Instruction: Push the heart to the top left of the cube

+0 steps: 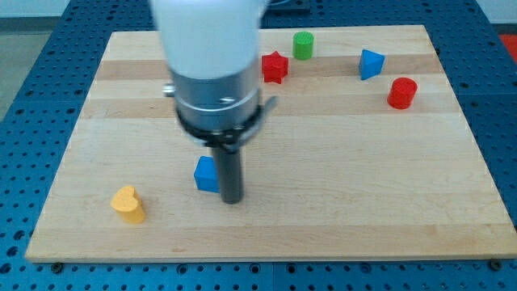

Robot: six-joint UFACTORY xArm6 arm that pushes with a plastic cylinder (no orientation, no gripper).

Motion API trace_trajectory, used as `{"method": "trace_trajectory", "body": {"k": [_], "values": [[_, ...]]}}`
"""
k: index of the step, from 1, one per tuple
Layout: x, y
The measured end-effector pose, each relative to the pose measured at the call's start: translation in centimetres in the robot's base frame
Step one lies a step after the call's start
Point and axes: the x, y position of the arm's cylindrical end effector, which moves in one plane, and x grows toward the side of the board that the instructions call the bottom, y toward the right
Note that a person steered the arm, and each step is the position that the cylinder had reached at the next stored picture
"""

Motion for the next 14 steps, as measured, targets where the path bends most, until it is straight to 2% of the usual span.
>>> {"method": "trace_trajectory", "body": {"k": [1,2,3,4,5,7,8,11,12,13,14], "values": [[-1.1,-4.2],[2.0,-4.6],[6.4,-1.1],[6.9,-6.2],[5.1,-11.1],[2.1,-11.5],[-1.2,-11.8],[-2.7,-13.6],[-6.6,-12.8],[-7.2,-11.9],[-5.9,-12.4]]}}
